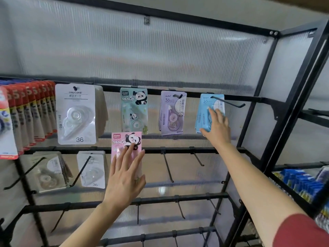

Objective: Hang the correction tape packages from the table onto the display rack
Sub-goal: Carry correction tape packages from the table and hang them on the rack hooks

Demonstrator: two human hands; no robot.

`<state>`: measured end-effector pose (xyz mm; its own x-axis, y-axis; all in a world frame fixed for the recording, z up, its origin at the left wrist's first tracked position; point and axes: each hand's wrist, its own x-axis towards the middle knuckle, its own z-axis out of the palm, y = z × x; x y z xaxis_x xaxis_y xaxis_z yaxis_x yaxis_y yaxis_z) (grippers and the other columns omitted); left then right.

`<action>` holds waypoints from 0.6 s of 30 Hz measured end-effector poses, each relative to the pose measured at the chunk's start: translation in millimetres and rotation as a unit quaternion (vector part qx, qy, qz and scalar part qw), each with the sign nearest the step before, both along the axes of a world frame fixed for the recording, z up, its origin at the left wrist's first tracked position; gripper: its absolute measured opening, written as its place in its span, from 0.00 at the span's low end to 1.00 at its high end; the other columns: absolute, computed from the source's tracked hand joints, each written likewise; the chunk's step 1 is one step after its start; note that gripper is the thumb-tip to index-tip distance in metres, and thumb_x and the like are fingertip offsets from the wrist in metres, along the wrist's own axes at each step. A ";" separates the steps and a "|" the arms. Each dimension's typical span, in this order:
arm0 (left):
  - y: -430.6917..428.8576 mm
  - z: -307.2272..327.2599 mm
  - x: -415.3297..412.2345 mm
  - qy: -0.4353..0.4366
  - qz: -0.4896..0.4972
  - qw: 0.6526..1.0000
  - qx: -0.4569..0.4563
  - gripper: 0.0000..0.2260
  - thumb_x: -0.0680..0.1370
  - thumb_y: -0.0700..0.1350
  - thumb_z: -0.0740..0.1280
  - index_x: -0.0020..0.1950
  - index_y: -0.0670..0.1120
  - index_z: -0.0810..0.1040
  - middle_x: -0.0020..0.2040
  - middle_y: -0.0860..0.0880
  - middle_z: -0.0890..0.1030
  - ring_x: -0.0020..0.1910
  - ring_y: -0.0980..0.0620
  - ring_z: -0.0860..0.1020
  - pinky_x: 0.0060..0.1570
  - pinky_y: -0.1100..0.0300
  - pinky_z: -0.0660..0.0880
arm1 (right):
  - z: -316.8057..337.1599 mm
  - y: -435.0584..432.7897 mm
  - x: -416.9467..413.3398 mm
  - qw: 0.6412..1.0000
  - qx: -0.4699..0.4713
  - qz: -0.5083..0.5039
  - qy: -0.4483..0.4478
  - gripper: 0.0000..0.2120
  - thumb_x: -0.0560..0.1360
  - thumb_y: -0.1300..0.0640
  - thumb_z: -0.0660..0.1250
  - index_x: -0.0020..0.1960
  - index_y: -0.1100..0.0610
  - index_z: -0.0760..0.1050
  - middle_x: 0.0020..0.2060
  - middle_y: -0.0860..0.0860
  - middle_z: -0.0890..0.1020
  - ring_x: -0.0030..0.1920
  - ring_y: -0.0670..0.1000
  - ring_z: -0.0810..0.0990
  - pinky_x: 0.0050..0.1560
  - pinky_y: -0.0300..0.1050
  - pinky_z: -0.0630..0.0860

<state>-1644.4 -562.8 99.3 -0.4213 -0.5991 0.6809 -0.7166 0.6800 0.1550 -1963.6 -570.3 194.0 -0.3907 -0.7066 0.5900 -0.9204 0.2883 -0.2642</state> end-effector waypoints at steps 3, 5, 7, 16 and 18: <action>-1.1 -0.1 5.1 0.007 -0.004 1.000 0.001 0.35 0.66 0.43 0.78 0.71 0.43 0.70 0.72 0.38 0.65 0.72 0.37 0.61 0.67 0.38 0.60 | 1.2 -6.2 0.0 1.000 0.008 0.007 -0.024 0.40 0.72 0.51 0.71 0.76 0.53 0.52 0.74 0.55 0.56 0.72 0.63 0.56 0.63 0.62 0.70; -0.9 0.1 7.1 0.008 -0.003 1.000 0.004 0.35 0.67 0.44 0.77 0.72 0.44 0.69 0.73 0.38 0.64 0.72 0.38 0.59 0.68 0.39 0.59 | 0.2 -5.1 0.9 1.000 0.012 0.010 -0.022 0.40 0.72 0.51 0.71 0.76 0.54 0.52 0.74 0.56 0.55 0.72 0.63 0.55 0.64 0.63 0.69; 0.4 -0.1 8.4 0.005 -0.003 1.000 0.006 0.35 0.68 0.45 0.77 0.72 0.44 0.68 0.73 0.39 0.63 0.73 0.39 0.58 0.68 0.40 0.58 | -4.2 -1.1 3.1 1.000 0.017 0.012 -0.007 0.39 0.73 0.51 0.70 0.77 0.54 0.51 0.75 0.55 0.53 0.73 0.63 0.53 0.66 0.64 0.67; 14.9 -14.1 3.0 0.019 -0.041 0.999 0.001 0.36 0.64 0.44 0.79 0.70 0.43 0.70 0.73 0.40 0.63 0.74 0.40 0.57 0.71 0.47 0.49 | -40.8 30.8 33.8 0.999 0.002 0.042 0.004 0.30 0.79 0.52 0.62 0.77 0.56 0.54 0.76 0.55 0.56 0.75 0.58 0.54 0.72 0.60 0.57; 22.1 -20.1 -0.2 0.012 -0.045 0.999 0.007 0.37 0.63 0.44 0.79 0.70 0.44 0.71 0.72 0.38 0.66 0.73 0.39 0.59 0.70 0.49 0.48 | -53.0 37.8 38.9 0.999 0.007 0.051 0.009 0.29 0.79 0.53 0.62 0.76 0.56 0.55 0.76 0.55 0.58 0.75 0.58 0.55 0.72 0.58 0.56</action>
<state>-1644.5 -540.7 79.2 -0.4580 -0.5697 0.6824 -0.6488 0.7390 0.1816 -1924.6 -532.5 141.0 -0.3059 -0.7502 0.5861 -0.9496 0.1963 -0.2444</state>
